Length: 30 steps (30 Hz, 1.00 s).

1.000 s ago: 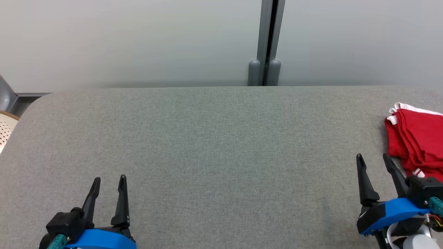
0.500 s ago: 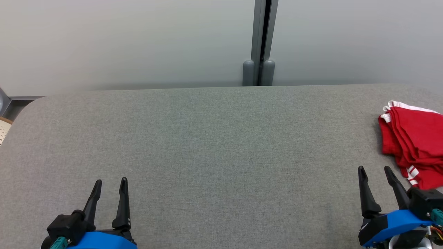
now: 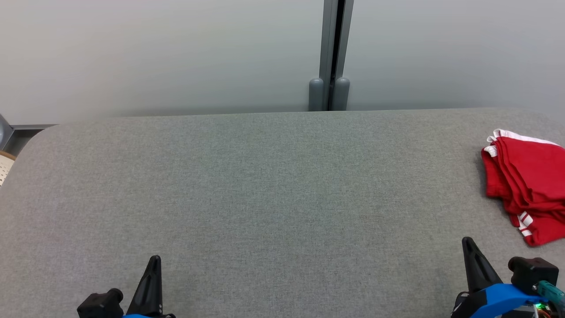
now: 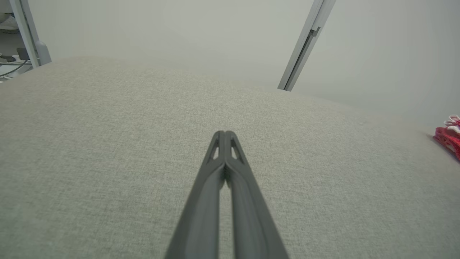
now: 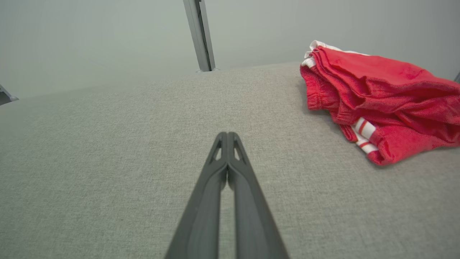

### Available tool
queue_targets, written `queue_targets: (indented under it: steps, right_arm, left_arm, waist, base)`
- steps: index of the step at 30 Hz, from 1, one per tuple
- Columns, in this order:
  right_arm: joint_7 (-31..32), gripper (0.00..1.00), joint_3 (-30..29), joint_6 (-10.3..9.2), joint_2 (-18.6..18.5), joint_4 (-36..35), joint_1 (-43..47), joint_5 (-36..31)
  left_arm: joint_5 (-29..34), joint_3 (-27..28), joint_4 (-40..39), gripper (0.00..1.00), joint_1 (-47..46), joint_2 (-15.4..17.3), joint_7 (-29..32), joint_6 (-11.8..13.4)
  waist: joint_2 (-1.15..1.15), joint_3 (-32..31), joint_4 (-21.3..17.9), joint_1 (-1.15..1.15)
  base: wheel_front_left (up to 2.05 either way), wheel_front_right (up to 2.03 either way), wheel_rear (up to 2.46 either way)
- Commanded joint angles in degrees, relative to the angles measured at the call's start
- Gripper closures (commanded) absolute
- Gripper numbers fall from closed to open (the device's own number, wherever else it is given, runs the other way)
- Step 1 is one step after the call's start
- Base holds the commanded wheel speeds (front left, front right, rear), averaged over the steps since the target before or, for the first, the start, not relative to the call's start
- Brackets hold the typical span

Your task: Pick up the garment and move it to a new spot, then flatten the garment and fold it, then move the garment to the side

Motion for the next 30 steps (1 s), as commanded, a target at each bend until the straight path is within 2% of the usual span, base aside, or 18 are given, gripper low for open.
queue_targets:
  steps: [1, 30]
  right_arm:
    - [0.5, 1.0, -0.2, 0.0, -0.1, -0.3, -0.5, 2.5]
    - [3.8, 1.0, 0.5, 0.0, -0.3, -0.3, -2.7, 31.6]
  left_arm:
    - [-2.1, 0.5, -0.6, 1.0, -0.5, 0.0, 0.7, 0.0]
    - [-26.1, 5.5, -2.9, 1.0, -3.5, -2.0, 8.0, -0.4]
  waist:
    - [0.0, 0.0, 0.0, 0.0]
    - [0.0, -0.3, -0.2, 0.0]
  base:
    - [0.0, 0.0, 0.0]
    - [0.0, 0.0, 0.0]
